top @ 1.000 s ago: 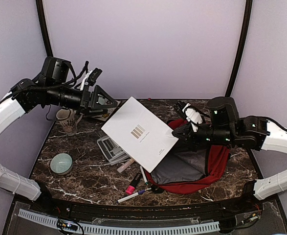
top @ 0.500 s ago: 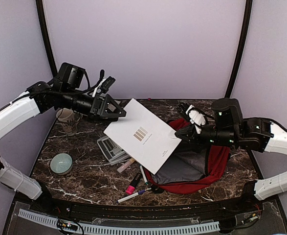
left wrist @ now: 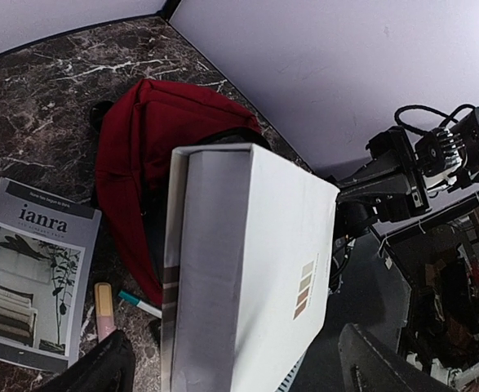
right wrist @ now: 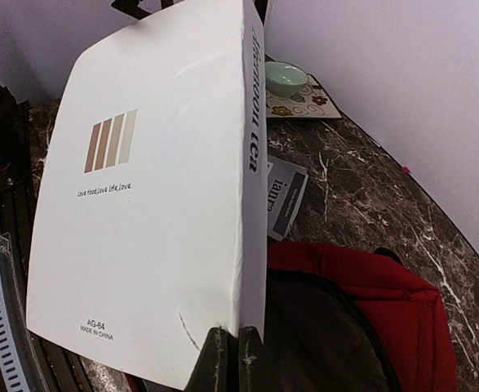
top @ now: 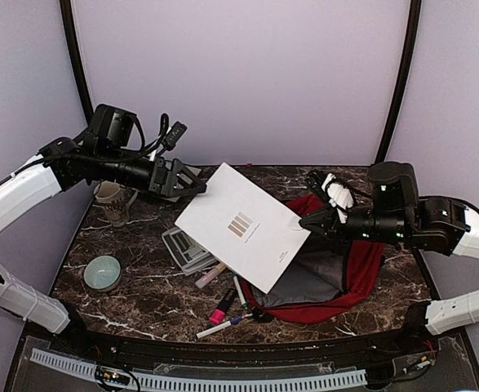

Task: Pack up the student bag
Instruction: Pass from the right arm to the left

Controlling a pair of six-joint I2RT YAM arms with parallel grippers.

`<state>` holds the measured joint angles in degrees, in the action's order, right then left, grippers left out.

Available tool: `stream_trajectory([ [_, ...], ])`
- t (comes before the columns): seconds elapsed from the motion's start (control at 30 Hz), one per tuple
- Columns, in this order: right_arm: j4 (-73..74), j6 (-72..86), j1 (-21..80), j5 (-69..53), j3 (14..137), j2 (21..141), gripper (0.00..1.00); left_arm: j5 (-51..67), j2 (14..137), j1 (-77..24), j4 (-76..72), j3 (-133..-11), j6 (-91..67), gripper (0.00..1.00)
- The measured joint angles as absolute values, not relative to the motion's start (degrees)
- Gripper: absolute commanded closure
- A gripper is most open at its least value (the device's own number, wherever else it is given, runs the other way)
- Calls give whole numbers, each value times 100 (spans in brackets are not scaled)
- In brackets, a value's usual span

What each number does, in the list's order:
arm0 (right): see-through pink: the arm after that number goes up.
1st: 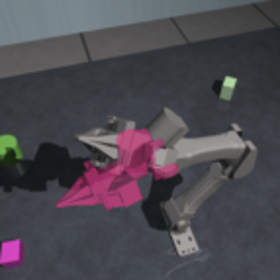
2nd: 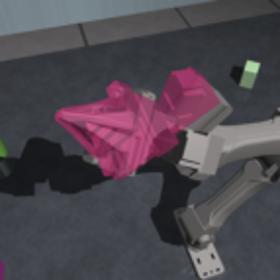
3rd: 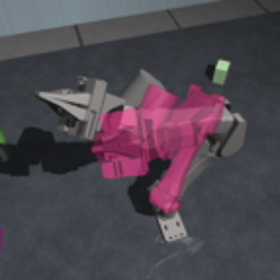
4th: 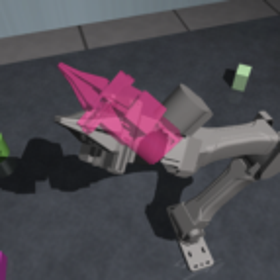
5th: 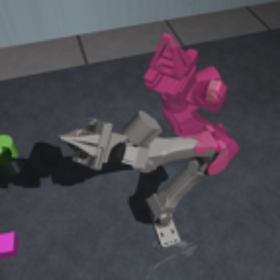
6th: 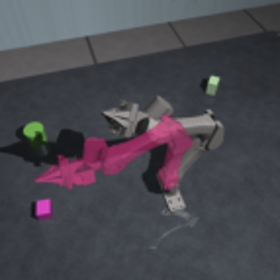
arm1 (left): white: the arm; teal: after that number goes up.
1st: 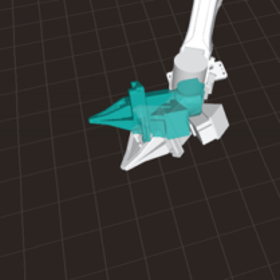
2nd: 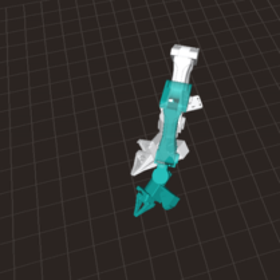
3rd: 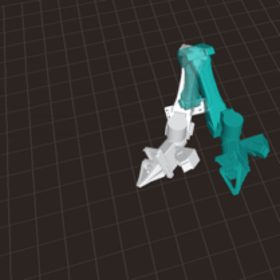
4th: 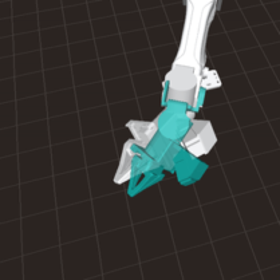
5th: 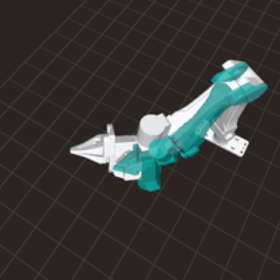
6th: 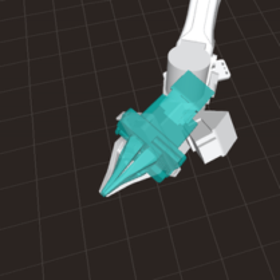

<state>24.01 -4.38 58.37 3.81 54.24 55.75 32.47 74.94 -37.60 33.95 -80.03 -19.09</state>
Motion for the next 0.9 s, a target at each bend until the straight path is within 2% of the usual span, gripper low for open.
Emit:
stream_trajectory([
  [0.27,2320,-637,5837,237,5424,5435,100,3905,7612,-3760,3044,-7675,-2001,18],
  [0.33,2309,-674,5837,178,5424,5435,100,4101,7675,-3752,2893,-7664,-2034,22],
  [0.37,2309,-687,5837,134,5424,5435,100,4169,7697,-3750,2832,-7653,-2056,26],
  [0.47,2294,-696,5837,60,5422,5400,100,4418,7752,-3721,2655,-7612,-2102,48],
  [0.63,2272,-701,5835,47,5422,5321,100,4836,7795,-3684,2394,-7594,-2252,67],
  [0.77,2248,-707,5833,71,5422,5304,100,5037,7795,-3658,2211,-7540,-2357,96],
  [0.83,2246,-720,5833,110,5422,5304,98,5087,7795,-3649,2132,-7505,-2438,100],
  [0.9,2244,-718,5833,148,5422,5304,88,5109,7795,-3647,2078,-7474,-2499,100],
])
